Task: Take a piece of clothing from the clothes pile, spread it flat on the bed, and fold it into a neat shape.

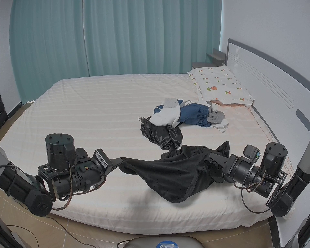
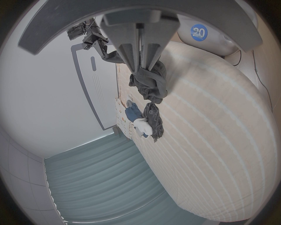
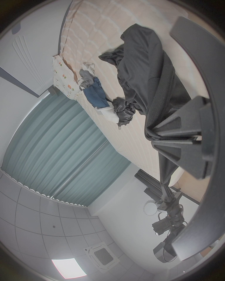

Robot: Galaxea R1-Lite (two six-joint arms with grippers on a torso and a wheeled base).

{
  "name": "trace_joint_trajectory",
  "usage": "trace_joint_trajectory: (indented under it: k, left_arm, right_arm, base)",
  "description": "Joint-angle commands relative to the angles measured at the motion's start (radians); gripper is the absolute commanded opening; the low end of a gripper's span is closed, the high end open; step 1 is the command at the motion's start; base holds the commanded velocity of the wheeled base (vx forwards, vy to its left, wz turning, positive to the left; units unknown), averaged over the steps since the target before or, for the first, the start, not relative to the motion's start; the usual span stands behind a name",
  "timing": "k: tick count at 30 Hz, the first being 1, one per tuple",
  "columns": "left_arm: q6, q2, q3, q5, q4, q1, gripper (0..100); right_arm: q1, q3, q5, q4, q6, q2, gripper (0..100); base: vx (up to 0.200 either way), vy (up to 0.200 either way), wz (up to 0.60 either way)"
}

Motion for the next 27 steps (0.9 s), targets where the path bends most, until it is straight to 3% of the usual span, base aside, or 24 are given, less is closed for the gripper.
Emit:
trace_joint_trajectory:
  k: [1, 22, 27]
  left_arm:
    - [0.0, -0.007, 0.001, 0.0, 0.0, 0.0, 0]
    - [0.0, -0.016, 0.007, 0.0, 0.0, 0.001, 0]
    - [0.0, -0.021, 0.009, 0.0, 0.0, 0.001, 0]
  right_arm:
    - [0.0, 0.0, 0.0, -0.001, 0.0, 0.003, 0]
    - [-0.001, -0.004, -0.001, -0.003, 0.001, -0.007, 0]
    - [0.0, 0.006, -0.001, -0.061, 0.001, 0.006, 0]
  base:
    - [0.0, 0.2, 0.0]
    - [0.0, 0.2, 0.0]
    - [0.0, 0.2, 0.0]
